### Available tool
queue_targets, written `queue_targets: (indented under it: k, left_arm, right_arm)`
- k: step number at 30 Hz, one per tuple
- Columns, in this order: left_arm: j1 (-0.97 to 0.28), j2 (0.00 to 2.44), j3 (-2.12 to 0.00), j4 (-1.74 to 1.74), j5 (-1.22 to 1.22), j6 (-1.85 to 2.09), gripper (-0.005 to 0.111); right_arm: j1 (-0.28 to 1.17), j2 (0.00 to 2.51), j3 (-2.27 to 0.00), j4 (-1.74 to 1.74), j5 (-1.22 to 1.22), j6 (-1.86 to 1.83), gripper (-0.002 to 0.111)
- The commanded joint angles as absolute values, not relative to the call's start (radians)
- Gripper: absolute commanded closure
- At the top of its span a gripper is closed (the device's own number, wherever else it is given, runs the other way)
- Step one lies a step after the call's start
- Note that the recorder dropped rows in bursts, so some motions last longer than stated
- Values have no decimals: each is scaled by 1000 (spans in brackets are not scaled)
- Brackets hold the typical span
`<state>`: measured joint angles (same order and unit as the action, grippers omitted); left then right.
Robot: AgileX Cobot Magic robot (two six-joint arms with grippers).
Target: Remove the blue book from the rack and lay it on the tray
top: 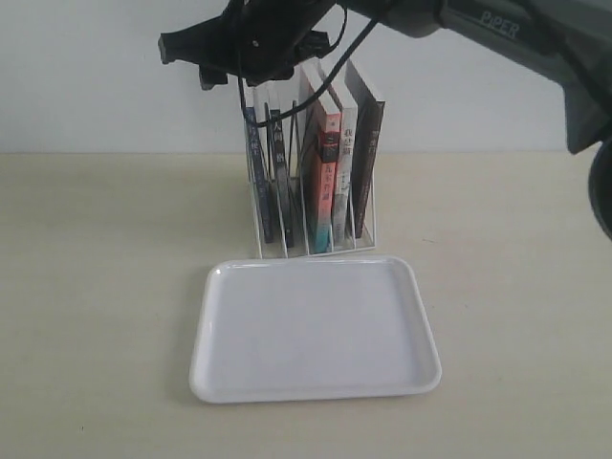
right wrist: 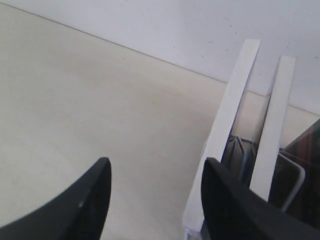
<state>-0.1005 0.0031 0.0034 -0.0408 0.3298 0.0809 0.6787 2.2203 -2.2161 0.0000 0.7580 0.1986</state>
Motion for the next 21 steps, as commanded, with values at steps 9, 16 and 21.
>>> queue_targets:
  k: [9, 16, 21]
  left_arm:
    - [-101, 0, 0, -40, 314, 74, 102]
    - [-101, 0, 0, -40, 314, 74, 102]
    - [-101, 0, 0, -40, 314, 74, 102]
  right_arm:
    - [646, 2245, -2247, -35, 777, 219, 60]
    - [646, 2245, -2247, -35, 771, 219, 60]
    - [646, 2270, -2247, -35, 777, 219, 60]
